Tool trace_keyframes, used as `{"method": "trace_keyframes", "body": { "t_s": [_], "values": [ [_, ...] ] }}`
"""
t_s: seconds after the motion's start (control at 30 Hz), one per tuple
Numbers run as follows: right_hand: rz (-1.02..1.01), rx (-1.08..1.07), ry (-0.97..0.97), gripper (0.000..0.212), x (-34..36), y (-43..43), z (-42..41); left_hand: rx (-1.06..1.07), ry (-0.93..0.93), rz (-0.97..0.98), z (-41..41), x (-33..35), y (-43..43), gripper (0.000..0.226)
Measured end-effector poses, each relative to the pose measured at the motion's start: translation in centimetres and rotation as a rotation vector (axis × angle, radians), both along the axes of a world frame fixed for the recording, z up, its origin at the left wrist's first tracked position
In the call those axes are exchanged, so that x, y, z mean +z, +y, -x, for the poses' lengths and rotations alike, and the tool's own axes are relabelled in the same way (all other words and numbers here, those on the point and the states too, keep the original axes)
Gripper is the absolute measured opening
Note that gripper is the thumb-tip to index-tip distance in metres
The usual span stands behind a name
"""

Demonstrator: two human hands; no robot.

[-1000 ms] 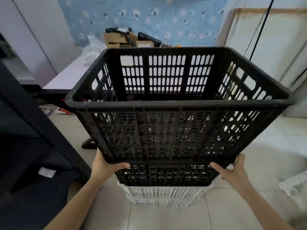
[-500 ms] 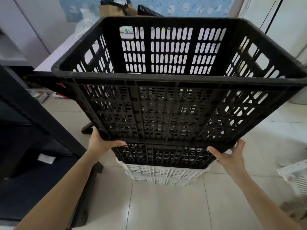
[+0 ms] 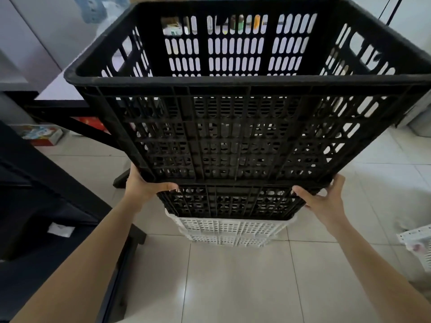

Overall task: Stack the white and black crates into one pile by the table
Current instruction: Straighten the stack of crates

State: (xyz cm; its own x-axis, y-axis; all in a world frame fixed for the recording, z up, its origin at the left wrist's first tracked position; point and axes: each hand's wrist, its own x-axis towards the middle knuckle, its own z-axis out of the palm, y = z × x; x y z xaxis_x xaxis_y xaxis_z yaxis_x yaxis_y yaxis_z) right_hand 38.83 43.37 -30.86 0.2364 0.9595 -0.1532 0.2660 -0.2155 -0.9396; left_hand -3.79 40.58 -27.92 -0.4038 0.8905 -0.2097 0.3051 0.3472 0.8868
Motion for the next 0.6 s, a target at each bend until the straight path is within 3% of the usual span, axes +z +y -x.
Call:
{"method": "trace_keyframes", "body": {
  "t_s": [0.27,0.6],
  "values": [
    [0.013,0.018,0.004,0.079,-0.5,2.8,0.0,0.051,-0.033,-0.012,-0.1,-0.2,1.9,0.126],
    [0.039,0.023,-0.118,0.078,-0.5,2.6,-0.1,-0.034,0.06,0.0,1.0,-1.5,2.0,0.099]
  ]
}}
